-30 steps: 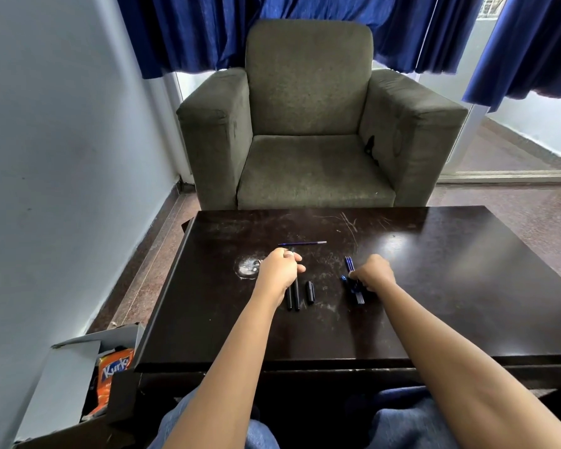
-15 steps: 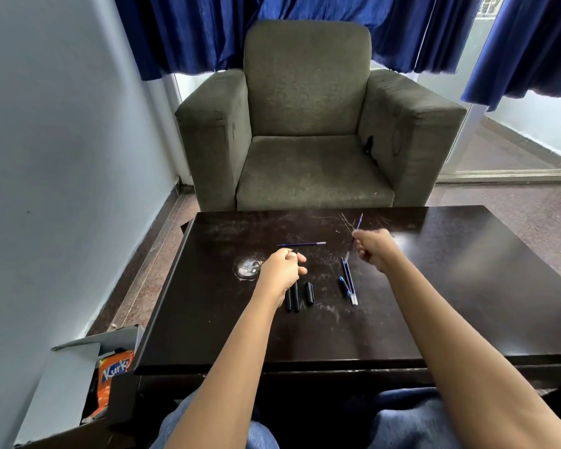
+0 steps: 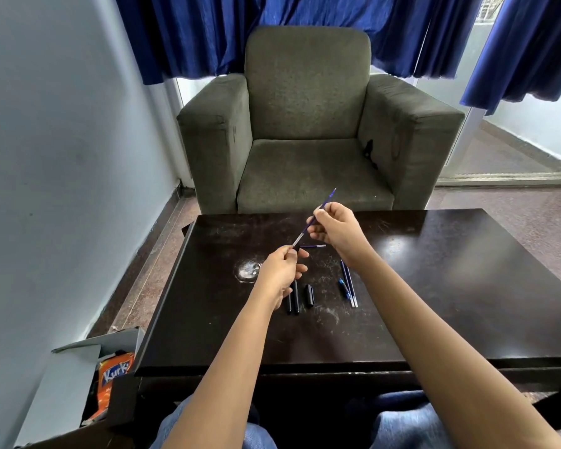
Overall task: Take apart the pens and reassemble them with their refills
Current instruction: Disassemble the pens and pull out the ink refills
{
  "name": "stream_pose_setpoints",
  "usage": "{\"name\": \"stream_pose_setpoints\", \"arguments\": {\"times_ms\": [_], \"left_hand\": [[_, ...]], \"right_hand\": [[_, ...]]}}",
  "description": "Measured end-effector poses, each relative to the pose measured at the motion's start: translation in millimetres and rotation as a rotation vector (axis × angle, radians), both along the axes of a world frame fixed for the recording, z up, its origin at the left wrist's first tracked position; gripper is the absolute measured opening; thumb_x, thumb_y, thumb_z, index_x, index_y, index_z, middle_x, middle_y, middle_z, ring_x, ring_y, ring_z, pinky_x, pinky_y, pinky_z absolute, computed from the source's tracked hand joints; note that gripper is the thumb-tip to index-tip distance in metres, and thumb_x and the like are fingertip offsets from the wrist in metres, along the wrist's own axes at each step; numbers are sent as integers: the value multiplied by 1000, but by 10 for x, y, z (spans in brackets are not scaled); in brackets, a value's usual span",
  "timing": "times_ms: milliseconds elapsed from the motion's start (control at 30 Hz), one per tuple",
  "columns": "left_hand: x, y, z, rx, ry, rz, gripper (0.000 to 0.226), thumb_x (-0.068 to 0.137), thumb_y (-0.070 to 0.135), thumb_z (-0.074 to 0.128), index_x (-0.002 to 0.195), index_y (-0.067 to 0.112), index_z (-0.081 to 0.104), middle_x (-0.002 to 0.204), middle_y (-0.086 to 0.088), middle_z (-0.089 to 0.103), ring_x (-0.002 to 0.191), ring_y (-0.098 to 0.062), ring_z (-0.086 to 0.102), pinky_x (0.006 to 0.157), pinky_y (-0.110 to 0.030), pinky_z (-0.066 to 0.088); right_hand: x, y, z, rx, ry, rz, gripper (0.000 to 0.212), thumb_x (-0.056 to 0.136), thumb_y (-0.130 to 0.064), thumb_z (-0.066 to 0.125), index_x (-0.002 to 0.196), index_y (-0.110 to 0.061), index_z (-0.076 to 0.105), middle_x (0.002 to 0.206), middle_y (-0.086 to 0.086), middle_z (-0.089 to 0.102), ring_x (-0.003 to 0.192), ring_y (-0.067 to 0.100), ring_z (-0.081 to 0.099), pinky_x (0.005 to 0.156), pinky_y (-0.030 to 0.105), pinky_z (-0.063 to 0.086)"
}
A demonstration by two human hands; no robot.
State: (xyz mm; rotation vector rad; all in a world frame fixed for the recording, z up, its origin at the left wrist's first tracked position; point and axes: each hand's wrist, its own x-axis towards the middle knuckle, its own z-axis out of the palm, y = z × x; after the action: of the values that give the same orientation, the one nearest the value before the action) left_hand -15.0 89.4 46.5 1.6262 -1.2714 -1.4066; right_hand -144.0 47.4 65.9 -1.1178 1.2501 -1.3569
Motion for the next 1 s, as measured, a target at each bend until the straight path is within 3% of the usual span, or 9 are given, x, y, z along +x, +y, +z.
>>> {"name": "stream_pose_setpoints", "arguments": {"times_ms": [300, 433, 633, 700, 800, 900, 1000], "left_hand": [[17, -4, 8, -33, 22, 19, 32, 102, 32, 29, 91, 30, 60, 83, 7, 63, 74, -6, 52, 64, -25, 41], [16, -4, 8, -32, 28, 20, 32, 102, 31, 29, 89, 31, 59, 81, 8, 62, 76, -7, 52, 66, -27, 40], [22, -4, 3, -45, 38, 32, 32, 101, 32, 29, 89, 32, 59, 86, 7, 64, 79, -7, 54, 69, -28, 42], [27, -2, -3, -60, 42, 46, 32, 101, 31, 28, 89, 31, 59, 85, 8, 63, 76, -7, 54, 66, -27, 41], [31, -4, -5, -63, 51, 48, 33, 101, 30, 29, 90, 31, 60, 83, 8, 62, 74, -7, 52, 66, -27, 40], [36, -5, -4, -62, 46, 44, 33, 101, 30, 29, 91, 31, 60, 85, 8, 62, 75, -6, 52, 65, -25, 40], [32, -5, -2, -59, 45, 45, 33, 101, 30, 29, 90, 31, 60, 86, 7, 63, 76, -7, 53, 64, -25, 40]], "right_hand": [[-6, 13, -12, -44, 13, -60, 13, 98, -10, 45, 86, -9, 52, 79, 5, 65, 61, 10, 60, 58, 21, 51], [4, 35, -32, -36, 116, 6, 11, 96, -11, 47, 89, -7, 55, 79, 5, 66, 63, 12, 61, 60, 22, 51], [-127, 69, -81, -11, 448, 288, 15, 89, -7, 59, 97, -12, 71, 76, -2, 63, 68, 5, 56, 63, 19, 48], [-216, 27, -160, 55, 545, 160, 16, 85, -9, 62, 91, -18, 73, 71, -3, 61, 65, 7, 54, 64, 25, 46], [-390, -33, -395, 260, 910, -26, 9, 78, -16, 67, 83, -13, 74, 82, 5, 70, 78, 17, 64, 71, 24, 47], [-477, 46, -586, 469, 1155, -22, 17, 71, -18, 70, 85, -7, 69, 93, 11, 68, 82, 29, 67, 74, 34, 57], [-441, 130, -630, 519, 1283, 20, 26, 77, -20, 71, 99, -8, 65, 104, 9, 65, 93, 31, 66, 72, 33, 54]]}}
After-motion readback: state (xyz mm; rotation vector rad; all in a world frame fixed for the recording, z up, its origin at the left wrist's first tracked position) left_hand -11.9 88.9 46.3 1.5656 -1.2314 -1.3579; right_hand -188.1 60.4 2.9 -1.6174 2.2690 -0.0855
